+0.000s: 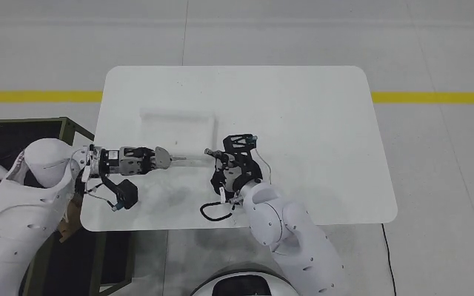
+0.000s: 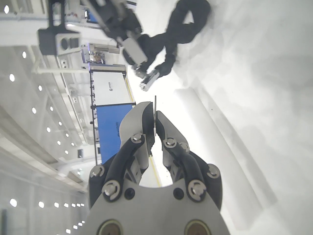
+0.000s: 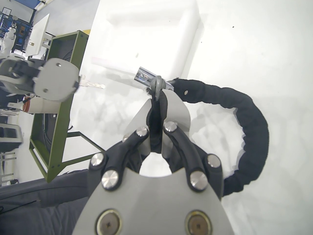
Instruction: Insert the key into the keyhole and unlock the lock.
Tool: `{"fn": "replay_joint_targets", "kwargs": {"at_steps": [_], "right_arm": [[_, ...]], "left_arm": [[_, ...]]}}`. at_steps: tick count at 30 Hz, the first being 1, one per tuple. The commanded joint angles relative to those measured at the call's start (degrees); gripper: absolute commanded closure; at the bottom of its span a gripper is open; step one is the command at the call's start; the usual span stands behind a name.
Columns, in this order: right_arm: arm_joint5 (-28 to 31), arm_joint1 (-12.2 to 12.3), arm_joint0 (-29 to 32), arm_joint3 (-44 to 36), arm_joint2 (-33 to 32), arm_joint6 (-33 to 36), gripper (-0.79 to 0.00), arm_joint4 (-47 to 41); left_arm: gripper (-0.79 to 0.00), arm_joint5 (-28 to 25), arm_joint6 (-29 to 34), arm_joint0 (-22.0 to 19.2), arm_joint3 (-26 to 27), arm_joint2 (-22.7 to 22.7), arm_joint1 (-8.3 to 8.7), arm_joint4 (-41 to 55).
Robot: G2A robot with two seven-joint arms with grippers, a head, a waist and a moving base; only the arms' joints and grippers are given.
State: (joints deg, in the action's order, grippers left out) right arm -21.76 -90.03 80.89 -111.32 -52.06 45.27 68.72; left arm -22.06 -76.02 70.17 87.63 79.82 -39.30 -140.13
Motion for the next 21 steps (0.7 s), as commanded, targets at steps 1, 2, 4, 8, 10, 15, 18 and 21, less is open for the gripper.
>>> {"fn": "replay_joint_targets", "kwargs": {"at_steps": [1,2,4,8,10,15,18,21], "right_arm": [[-0.09,-0.03,0.18,-0.1,-0.07,0.13,0.0,0.96],[-0.04,-0.05,0.34,-0.29,-0.17,0.27,0.0,1.15],[0.14,-0.07,0.62,-0.66,-0.53,0.54,0.0,1.67],[0.86,0.01,1.29,-1.87,-0.84,1.88,0.0,4.08],[1.16,0.06,1.69,-2.51,-1.1,2.74,0.0,5.25],[1.35,-0.13,2.61,-3.44,-1.15,2.86,0.0,5.68],[1.23,-0.29,2.95,-3.32,-1.23,2.23,0.0,5.84],[1.26,-0.34,2.83,-2.96,-1.27,2.54,0.0,7.8]], "left_arm": [[0.0,-4.58,-1.63,-1.38,-1.94,-1.76,0.36,6.92],[0.0,-6.44,0.22,-1.84,-2.62,-3.19,0.8,9.73],[0.0,-11.05,4.8,-2.11,-1.98,-7.84,2.01,20.16],[0.0,-23.14,16.89,-5.37,1.72,-15.31,6.0,42.43],[0.0,-29.09,22.85,-7.22,2.31,-16.77,7.71,50.84],[0.0,-32.31,26.07,-7.98,3.15,-17.8,8.52,58.94],[0.0,-32.31,26.07,-7.98,3.15,-17.8,8.52,58.94],[0.0,-33.61,29.4,-5.79,3.43,-18.66,8.19,63.45]]}}
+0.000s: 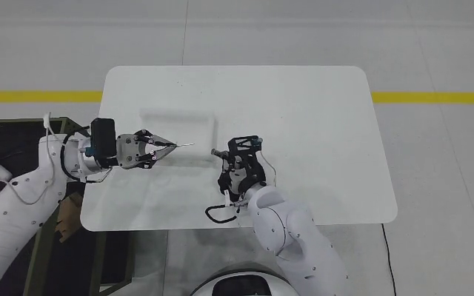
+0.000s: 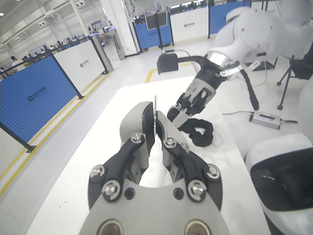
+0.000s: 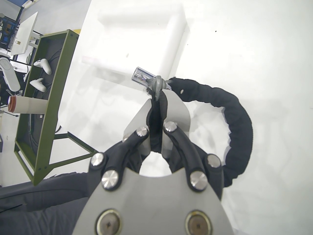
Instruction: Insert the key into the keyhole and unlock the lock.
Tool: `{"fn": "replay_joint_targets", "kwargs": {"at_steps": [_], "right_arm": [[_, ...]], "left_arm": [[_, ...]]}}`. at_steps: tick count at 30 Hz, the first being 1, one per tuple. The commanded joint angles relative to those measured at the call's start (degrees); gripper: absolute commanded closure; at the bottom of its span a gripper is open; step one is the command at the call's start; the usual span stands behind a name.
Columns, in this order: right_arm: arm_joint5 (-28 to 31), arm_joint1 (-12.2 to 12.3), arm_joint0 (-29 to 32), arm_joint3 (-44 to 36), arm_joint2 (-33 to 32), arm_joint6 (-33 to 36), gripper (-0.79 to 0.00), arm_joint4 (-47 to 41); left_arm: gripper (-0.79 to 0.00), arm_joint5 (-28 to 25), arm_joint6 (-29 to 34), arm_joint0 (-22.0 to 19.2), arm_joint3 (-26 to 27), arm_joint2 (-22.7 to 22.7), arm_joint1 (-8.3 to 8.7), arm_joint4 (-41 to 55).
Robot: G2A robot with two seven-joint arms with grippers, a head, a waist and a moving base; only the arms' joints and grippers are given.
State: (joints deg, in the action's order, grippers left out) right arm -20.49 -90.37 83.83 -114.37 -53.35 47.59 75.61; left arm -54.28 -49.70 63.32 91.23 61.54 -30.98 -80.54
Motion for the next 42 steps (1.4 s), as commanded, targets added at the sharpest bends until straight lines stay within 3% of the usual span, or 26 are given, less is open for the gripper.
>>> {"fn": "replay_joint_targets", "kwargs": {"at_steps": [1,5,7,13,17,18,19,20,27,40,42], "right_arm": [[-0.14,-0.02,-0.17,0.15,0.14,0.51,0.0,1.9],[0.06,-0.08,-0.58,0.36,0.59,3.81,0.0,5.43],[0.2,-0.07,-0.91,0.58,0.63,6.07,0.0,7.98],[1.24,-0.35,-1.83,1.57,1.06,13.86,0.0,11.91],[1.4,-0.98,-3.21,4.97,2.39,15.66,0.0,12.53],[1.13,-1.22,-3.72,5.84,2.84,15.83,0.0,12.52],[0.77,-1.49,-4.22,6.71,3.28,16.02,-0.259,12.42],[0.42,-1.75,-4.81,7.47,3.65,16.03,-0.785,12.49],[2.77,-2.98,-7.77,8.74,4.96,16.39,-0.785,16.05],[26.72,-3.61,-13.49,11.93,3.21,27.98,-0.785,23.3],[28.76,-4.06,-14.81,13.67,2.67,28.99,-0.717,21.54]], "left_arm": [[0.0,-3.09,3.48,1.35,-0.81,-0.33,-0.33,8.37],[0.0,-3.72,15.32,1.43,-4.38,-2.69,0.1,24.13],[0.0,-3.72,24.78,1.24,-5.35,-5.08,0.86,35.9],[0.0,-3.72,55.35,-1.27,-3.04,-8.31,4.01,69.89],[0.0,-3.72,66.42,-1.85,-0.42,-7.55,5.15,83.48],[0.0,-3.72,66.79,-1.88,-0.17,-7.42,5.17,84.1],[0.0,-3.72,66.79,-1.88,-0.17,-7.42,5.17,84.1],[0.0,-3.72,66.79,-1.88,-0.17,-7.42,5.17,84.1],[0.0,-3.72,66.79,-1.88,-0.17,-7.42,5.17,84.1],[0.0,-3.72,66.79,-1.88,-0.17,-7.42,5.17,84.1],[0.0,-3.72,66.79,-1.88,-0.17,-7.42,5.17,84.1]]}}
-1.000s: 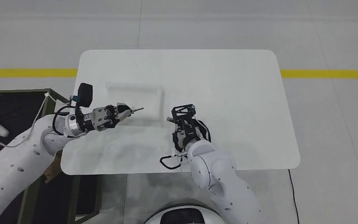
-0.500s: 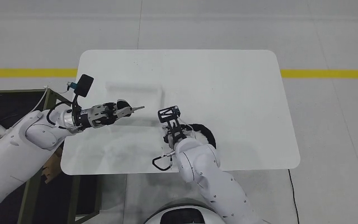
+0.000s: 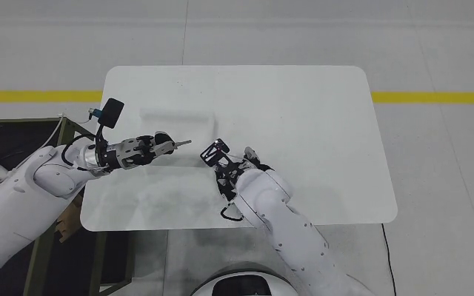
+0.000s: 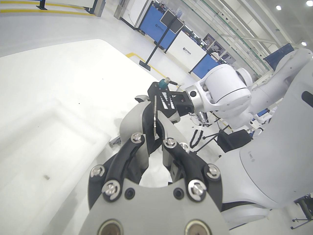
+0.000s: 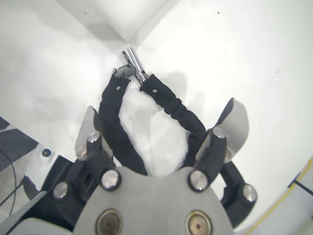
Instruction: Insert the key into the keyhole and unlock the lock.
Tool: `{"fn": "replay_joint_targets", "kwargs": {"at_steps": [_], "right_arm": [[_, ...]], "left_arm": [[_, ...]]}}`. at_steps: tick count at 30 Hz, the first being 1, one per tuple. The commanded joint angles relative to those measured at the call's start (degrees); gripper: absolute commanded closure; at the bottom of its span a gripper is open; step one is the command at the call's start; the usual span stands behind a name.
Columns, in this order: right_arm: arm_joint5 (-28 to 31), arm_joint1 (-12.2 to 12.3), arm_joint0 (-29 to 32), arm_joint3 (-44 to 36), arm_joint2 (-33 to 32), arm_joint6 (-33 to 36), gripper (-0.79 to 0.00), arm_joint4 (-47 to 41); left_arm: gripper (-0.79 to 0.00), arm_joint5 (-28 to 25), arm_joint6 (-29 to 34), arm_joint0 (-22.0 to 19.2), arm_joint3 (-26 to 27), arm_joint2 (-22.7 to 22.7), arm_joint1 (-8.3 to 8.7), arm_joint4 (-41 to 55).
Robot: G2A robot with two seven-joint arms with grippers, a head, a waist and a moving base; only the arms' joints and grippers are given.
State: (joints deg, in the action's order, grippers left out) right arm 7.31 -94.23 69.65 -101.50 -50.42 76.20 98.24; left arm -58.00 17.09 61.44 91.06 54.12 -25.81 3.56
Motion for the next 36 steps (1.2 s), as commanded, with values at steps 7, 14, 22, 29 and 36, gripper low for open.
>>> {"fn": "replay_joint_targets", "kwargs": {"at_steps": [7,14,22,29,36], "right_arm": [[5.73,-1.8,-6.28,8.1,-4.13,3.39,-0.502,-8.75],[10.22,-2.92,-10.07,14.89,-6.68,7.29,-0.542,-12.74],[12.73,-4.12,-11.07,18.34,-7.46,7.69,-0.413,-15.59],[13.24,-4.81,-11.31,20.41,-8.47,6.76,0.0,-14.17],[13.82,-4.99,-9.98,17.31,-11.4,6.57,0.0,-13.73]], "left_arm": [[0.0,0.0,0.0,0.0,0.0,0.0,0.0,0.0],[0.0,0.0,0.0,0.0,0.0,0.0,0.0,0.0],[0.0,0.0,0.0,0.0,0.0,0.0,0.0,0.0],[0.0,0.0,0.0,0.0,0.0,0.0,0.0,0.0],[0.0,0.0,0.0,0.0,0.0,0.0,0.0,0.0]]}}
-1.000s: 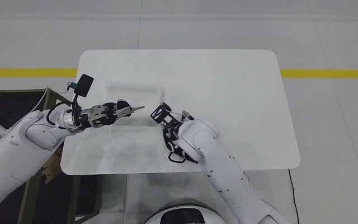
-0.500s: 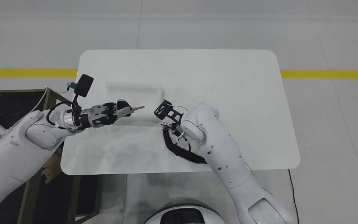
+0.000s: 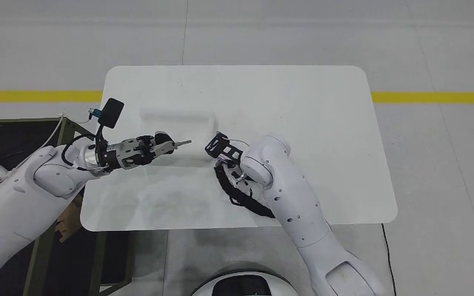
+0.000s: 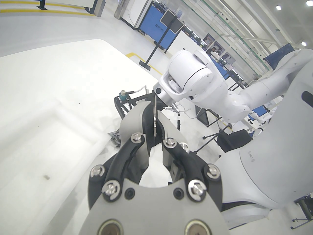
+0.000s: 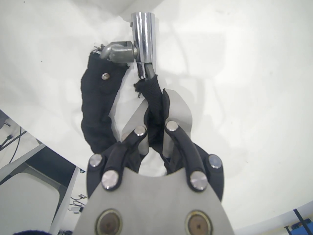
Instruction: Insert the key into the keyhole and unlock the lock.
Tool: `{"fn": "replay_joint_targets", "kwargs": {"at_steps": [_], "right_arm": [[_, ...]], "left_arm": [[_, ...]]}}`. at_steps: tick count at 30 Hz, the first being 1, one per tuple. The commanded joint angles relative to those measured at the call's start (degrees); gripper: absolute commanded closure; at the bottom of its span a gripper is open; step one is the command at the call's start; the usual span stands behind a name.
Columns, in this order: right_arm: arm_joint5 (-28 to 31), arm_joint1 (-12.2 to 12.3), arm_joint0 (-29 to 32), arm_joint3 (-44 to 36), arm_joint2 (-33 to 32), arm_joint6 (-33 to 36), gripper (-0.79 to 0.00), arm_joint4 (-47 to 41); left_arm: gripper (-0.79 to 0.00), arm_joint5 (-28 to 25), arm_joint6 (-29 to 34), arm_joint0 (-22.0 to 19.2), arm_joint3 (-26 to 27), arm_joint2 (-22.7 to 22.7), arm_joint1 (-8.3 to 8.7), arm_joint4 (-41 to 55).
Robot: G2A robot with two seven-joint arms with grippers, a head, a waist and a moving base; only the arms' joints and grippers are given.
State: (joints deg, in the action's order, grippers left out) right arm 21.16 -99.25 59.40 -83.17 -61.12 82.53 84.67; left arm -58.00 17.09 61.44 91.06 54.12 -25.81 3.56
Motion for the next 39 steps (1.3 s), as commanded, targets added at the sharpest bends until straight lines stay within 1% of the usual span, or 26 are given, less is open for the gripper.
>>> {"fn": "replay_joint_targets", "kwargs": {"at_steps": [1,5,8,11,13,14,22,23,24,25,26,28,30,31,33,36,38,39], "right_arm": [[-0.12,0.09,0.64,-2.58,-1.62,0.71,0.0,-0.75],[-1.81,0.81,2.8,-11.26,-5.71,2.4,0.0,-4.17],[-3.59,1.5,4.9,-18.99,-9.8,4.18,0.0,-9.97],[-5.51,1.99,6.82,-23.38,-13.71,5.25,0.0,-15.54],[-9.82,1.98,8.08,-24.92,-15.81,3.37,0.0,-19.23],[-11.21,1.99,8.5,-25.61,-16.52,1.07,0.0,-20.33],[-11.21,1.99,8.5,-25.61,-16.52,1.07,0.0,-20.33],[-12.53,1.9,10.3,-26.23,-16.6,-0.73,0.0,-22.43],[-13.81,1.77,12.48,-27.35,-16.8,-3.93,0.0,-26.52],[-14.17,1.76,13.83,-27.68,-17.24,-6.58,0.0,-29.31],[-15.03,1.69,14.79,-27.66,-17.86,-9.17,0.0,-33.07],[-16.09,1.61,15.89,-27.26,-19.2,-12.4,0.0,-41.4],[-17.03,1.6,16.29,-26.54,-21.19,-14.41,0.0,-51.0],[-17.43,1.64,16.3,-25.83,-22.11,-14.58,0.0,-55.71],[-18.24,1.82,16.08,-24.26,-23.95,-14.99,0.0,-63.34],[-18.74,2.25,15.18,-21.57,-25.15,-13.75,0.0,-70.86],[-18.56,2.46,14.83,-20.99,-25.43,-13.42,0.0,-71.94],[-18.56,2.46,14.83,-20.99,-25.43,-13.42,0.0,-71.94]], "left_arm": [[0.0,0.0,0.0,0.0,0.0,0.0,0.0,0.0],[0.0,0.0,0.0,0.0,0.0,0.0,0.0,0.0],[0.0,0.0,0.0,0.0,0.0,0.0,0.0,0.0],[0.0,0.0,0.0,0.0,0.0,0.0,0.0,0.0],[0.0,0.0,0.0,0.0,0.0,0.0,0.0,0.0],[0.0,0.0,0.0,0.0,0.0,0.0,0.0,0.0],[0.0,0.0,0.0,0.0,0.0,0.0,0.0,0.0],[0.0,0.0,0.0,0.0,0.0,0.0,0.0,0.0],[0.0,0.32,-0.2,0.17,0.23,0.19,0.0,-0.32],[0.0,1.66,-1.87,0.15,1.4,1.96,0.0,-2.79],[0.0,2.96,-4.96,0.53,3.01,3.85,-0.09,-6.0],[0.0,4.98,-13.0,3.26,5.87,6.02,-0.59,-10.79],[0.0,5.74,-19.48,6.2,7.55,6.73,-1.3,-13.62],[0.0,6.08,-21.34,7.35,8.02,6.7,-1.66,-14.81],[0.0,5.79,-22.78,8.9,8.77,6.02,-2.42,-15.41],[0.0,4.53,-21.99,8.93,8.31,5.9,-3.34,-14.46],[0.0,4.87,-21.35,8.41,8.01,6.57,-3.86,-14.4],[0.0,4.87,-21.35,8.41,8.01,6.57,-3.86,-14.4]]}}
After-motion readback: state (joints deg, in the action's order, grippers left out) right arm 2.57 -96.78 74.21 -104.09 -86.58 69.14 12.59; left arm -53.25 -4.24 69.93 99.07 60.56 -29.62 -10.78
